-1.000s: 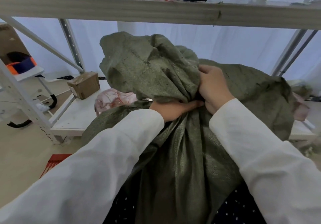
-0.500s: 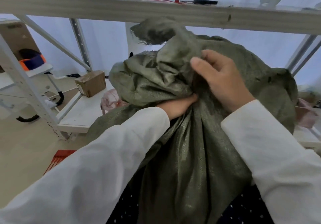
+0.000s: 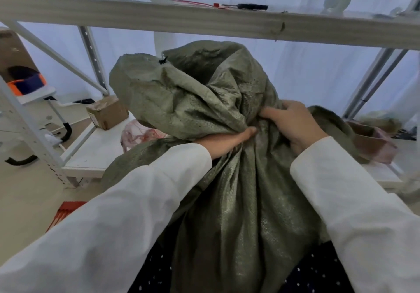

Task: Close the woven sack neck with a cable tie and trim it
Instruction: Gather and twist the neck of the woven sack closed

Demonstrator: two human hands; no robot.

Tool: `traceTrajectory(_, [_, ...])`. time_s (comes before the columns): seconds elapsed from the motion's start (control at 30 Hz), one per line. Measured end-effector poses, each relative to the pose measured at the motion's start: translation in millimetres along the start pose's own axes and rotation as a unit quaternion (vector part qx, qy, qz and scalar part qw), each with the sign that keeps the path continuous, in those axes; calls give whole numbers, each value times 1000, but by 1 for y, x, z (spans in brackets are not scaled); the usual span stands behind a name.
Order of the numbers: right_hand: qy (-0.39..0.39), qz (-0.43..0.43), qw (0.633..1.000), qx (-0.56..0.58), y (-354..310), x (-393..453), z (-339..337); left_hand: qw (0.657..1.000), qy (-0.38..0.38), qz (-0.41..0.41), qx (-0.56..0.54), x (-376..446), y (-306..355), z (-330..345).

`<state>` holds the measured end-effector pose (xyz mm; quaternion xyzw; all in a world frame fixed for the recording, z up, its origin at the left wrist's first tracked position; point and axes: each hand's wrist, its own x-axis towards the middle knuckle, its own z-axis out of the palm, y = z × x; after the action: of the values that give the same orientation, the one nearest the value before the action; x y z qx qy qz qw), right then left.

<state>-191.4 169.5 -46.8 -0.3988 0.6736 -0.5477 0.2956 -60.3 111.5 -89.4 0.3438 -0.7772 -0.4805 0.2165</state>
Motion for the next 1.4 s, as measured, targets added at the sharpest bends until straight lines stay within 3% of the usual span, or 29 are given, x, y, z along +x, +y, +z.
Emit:
traceTrajectory(0.1, [20, -103, 988, 115, -12, -4, 13, 997, -52, 28, -40, -2, 3, 4])
traceTrajectory(0.2, [-47, -195, 978, 58, -19, -17, 31, 995, -51, 55, -61, -3, 6, 4])
traceTrajectory(0.3, [-111, -216, 970, 32, -20, -22, 34, 991, -30, 74, -104, -6, 10, 0])
traceTrajectory(0.43, [-126, -190, 973, 37, -21, -13, 20, 990, 22, 85, -111, -7, 13, 0])
traceTrajectory(0.53, [-83, -198, 976, 32, -21, -11, 6, 992, 22, 72, -100, -9, 17, 2])
traceTrajectory(0.6, [57, -208, 976, -8, -20, -6, -9, 993, 13, 63, -101, -12, 14, 1])
traceTrajectory(0.67, [163, -133, 977, -22, -17, 6, -30, 992, 6, 63, -111, -14, 7, -1])
traceTrajectory(0.7, [170, -59, 982, -49, -16, 9, -36, 992, 5, 58, -113, -17, 7, -1])
traceTrajectory(0.8, [72, 103, 972, -197, -3, 7, -41, 993, -1, 56, -109, -19, 9, 1])
traceTrajectory(0.87, [0, 65, 965, -252, 1, 5, -34, 993, -5, 42, -110, -18, 14, 1])
traceTrajectory(0.93, [-37, 9, 978, -206, -2, 3, -25, 992, -6, 22, -126, -16, 17, -2])
traceTrajectory(1.07, [-43, 31, 998, 20, -8, 3, -10, 982, 24, 17, -187, -14, 14, -9])
traceTrajectory(1.13, [21, -26, 989, 145, -14, 6, -6, 967, 41, 4, -250, -13, 11, -13])
traceTrajectory(1.23, [134, -167, 932, 294, -27, 10, -9, 963, 24, -4, -269, -10, 8, -16])
traceTrajectory(1.3, [135, -217, 924, 286, -29, 10, -7, 971, -1, -9, -237, -9, 9, -13])
traceTrajectory(1.4, [68, -196, 964, 169, -26, 6, 7, 969, 4, -21, -247, -8, 12, -7])
